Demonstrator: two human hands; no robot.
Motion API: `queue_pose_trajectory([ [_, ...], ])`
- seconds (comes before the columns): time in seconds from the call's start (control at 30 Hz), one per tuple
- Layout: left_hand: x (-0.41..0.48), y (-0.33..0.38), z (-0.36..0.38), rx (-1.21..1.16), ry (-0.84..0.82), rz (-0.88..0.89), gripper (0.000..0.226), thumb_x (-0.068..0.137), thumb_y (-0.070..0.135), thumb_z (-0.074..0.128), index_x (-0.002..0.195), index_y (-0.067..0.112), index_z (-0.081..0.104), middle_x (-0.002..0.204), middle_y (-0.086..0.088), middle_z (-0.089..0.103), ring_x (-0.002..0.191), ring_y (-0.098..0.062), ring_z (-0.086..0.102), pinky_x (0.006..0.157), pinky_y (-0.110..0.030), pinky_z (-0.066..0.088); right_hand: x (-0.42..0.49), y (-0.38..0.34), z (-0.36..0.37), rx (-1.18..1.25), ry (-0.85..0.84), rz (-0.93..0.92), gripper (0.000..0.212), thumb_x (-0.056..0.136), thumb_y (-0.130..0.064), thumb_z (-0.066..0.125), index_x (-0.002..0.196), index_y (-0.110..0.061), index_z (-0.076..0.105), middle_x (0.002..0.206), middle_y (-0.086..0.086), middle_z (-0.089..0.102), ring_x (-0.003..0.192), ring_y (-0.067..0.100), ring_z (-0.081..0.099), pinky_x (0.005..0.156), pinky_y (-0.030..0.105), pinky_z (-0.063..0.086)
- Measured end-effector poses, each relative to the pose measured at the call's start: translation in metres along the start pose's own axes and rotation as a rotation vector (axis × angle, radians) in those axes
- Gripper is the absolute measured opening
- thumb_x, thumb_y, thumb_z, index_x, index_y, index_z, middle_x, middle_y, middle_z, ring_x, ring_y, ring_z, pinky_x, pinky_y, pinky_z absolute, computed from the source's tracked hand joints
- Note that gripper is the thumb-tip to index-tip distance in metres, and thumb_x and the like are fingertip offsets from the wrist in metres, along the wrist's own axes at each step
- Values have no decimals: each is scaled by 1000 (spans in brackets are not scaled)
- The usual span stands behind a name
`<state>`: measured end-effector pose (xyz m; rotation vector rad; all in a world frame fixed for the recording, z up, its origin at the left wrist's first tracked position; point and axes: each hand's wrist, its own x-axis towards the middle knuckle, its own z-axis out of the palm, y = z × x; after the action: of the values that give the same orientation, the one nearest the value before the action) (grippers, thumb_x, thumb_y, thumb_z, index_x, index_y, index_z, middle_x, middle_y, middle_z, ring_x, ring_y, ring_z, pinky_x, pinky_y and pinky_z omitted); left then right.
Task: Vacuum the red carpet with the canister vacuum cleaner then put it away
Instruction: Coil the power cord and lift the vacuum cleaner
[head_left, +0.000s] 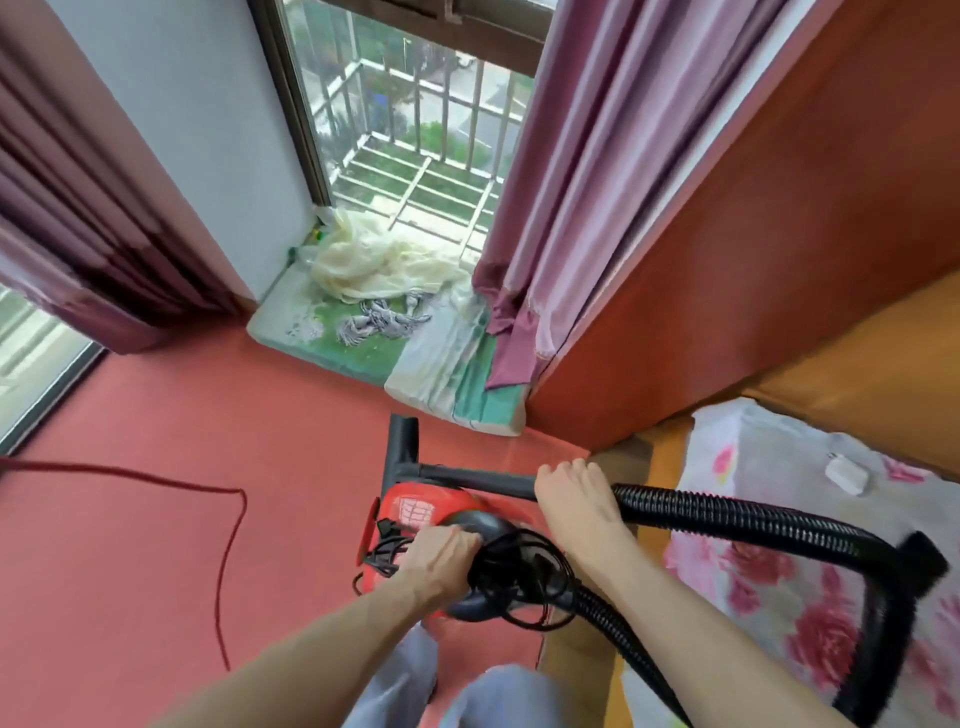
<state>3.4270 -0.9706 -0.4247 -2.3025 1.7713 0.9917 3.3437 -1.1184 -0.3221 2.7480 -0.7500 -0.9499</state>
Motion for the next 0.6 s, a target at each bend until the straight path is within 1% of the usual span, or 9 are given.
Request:
queue_pose_trajectory([
  [0.13, 72, -5, 17, -90, -34, -90, 28, 82, 29, 58, 106, 16, 65, 119, -4, 69, 107, -32, 66, 83, -39, 49, 69, 19, 31, 4, -52, -61, 24, 90, -8, 54, 114, -12, 55, 113, 10, 63, 107, 29, 58, 90, 38, 43],
  [0.2, 100, -12, 33, -140, -73, -109, 32, 80, 30, 60, 109, 17, 65, 126, -2, 67, 110, -31, 66, 87, -40, 50, 91, 24, 52, 17, -72, -69, 18, 87, -10, 59, 104, -15, 59, 101, 9, 65, 97, 29, 61, 84, 39, 45],
  [0.23, 118, -18, 45, -155, -91, -138, 32, 81, 28, 61, 111, 16, 65, 127, -4, 67, 110, -32, 65, 88, -40, 49, 111, 26, 66, 20, -60, -93, 15, 83, -10, 64, 97, -16, 61, 93, 9, 66, 90, 29, 62, 80, 39, 47],
  [0.3, 156, -27, 70, -165, -103, -197, 29, 85, 22, 62, 113, 15, 62, 120, -10, 69, 110, -35, 65, 90, -42, 47, 156, 31, 93, 9, -23, -150, 17, 75, -9, 71, 89, -15, 64, 83, 10, 67, 80, 29, 62, 73, 40, 48],
  [0.33, 175, -31, 81, -184, -94, -232, 28, 87, 20, 61, 114, 15, 60, 118, -11, 70, 111, -36, 64, 91, -42, 46, 177, 35, 102, 4, -25, -171, 18, 77, -9, 69, 93, -14, 63, 87, 11, 67, 84, 30, 62, 76, 41, 48],
  [0.4, 213, -36, 102, -199, -75, -281, 28, 91, 21, 59, 118, 16, 57, 119, -9, 68, 115, -34, 62, 95, -41, 41, 215, 41, 123, -19, -40, -239, 22, 91, -10, 53, 112, -14, 55, 110, 11, 63, 105, 31, 57, 91, 41, 42],
  [0.43, 231, -38, 112, -207, -62, -305, 28, 92, 21, 58, 120, 17, 56, 120, -8, 67, 116, -32, 60, 95, -40, 40, 234, 44, 134, -17, -40, -279, 24, 93, -12, 50, 117, -15, 50, 117, 10, 60, 111, 30, 54, 96, 40, 39],
  [0.5, 266, -42, 132, -220, -49, -358, 26, 95, 21, 54, 121, 18, 54, 121, -7, 66, 116, -31, 60, 93, -39, 38, 268, 49, 155, -2, -45, -288, 28, 92, -18, 54, 119, -17, 48, 121, 8, 59, 115, 28, 53, 98, 38, 38],
  [0.6, 307, -46, 164, -225, -73, -393, 26, 95, 23, 54, 121, 21, 53, 121, -5, 66, 115, -30, 60, 93, -39, 38, 310, 59, 191, 76, -104, -260, 28, 91, -17, 55, 118, -18, 49, 119, 6, 62, 115, 27, 54, 94, 37, 41],
])
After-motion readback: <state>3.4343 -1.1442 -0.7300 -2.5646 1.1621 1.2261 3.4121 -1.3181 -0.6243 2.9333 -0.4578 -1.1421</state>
